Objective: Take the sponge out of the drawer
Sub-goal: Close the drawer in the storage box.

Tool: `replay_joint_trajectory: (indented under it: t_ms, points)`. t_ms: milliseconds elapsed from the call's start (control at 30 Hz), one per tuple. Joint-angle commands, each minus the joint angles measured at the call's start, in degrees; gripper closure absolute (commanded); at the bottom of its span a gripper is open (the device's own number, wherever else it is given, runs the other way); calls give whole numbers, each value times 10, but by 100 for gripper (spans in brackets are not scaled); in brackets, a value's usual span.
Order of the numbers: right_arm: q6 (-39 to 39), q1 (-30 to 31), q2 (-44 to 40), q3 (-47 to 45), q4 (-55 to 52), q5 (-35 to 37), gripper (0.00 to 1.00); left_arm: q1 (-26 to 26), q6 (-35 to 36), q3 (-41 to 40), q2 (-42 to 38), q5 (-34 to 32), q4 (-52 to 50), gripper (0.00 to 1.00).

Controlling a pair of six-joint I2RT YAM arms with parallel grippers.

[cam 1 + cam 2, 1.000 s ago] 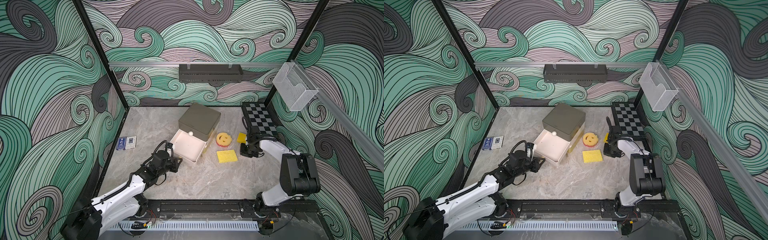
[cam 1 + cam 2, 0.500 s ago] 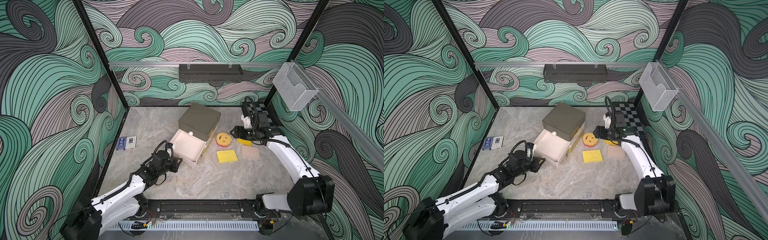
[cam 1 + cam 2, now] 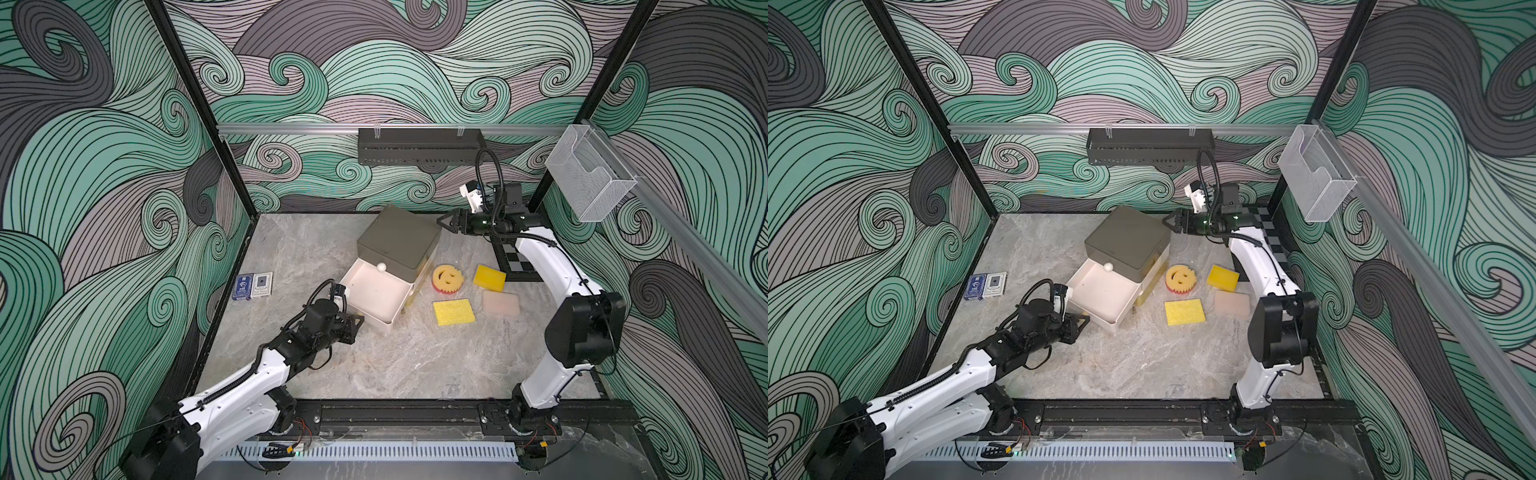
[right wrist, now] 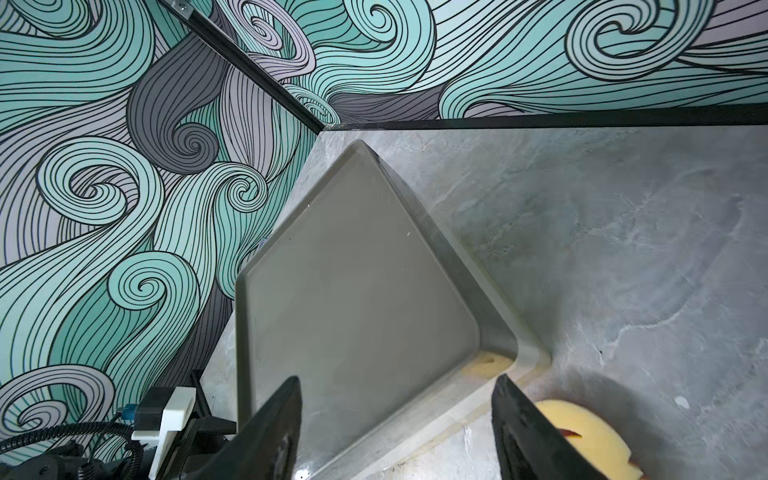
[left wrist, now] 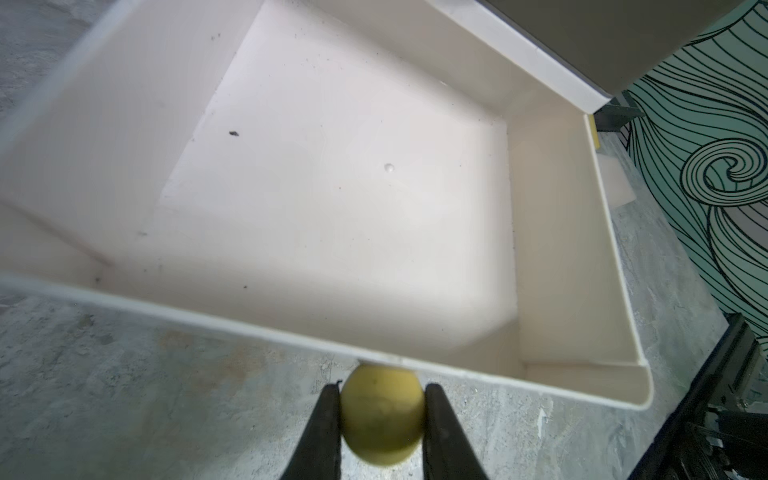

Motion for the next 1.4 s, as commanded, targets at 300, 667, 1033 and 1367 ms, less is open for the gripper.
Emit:
replay_joint_trajectory:
  t_ms: [300,667,1033,1367]
  points:
    - [-33,13,115,111,-4,-32,30,-3,12,54,20,-9,-1,84]
    - [-37,41,122,67,11,-72,32,-3,10,62,57,-2,29,84]
    - [-35,67,91,-11,43,-89,33,-3,23,91,103,-6,67,84]
    - [-36,73,53,-51,48,-94,33,-2,40,124,210,5,144,84]
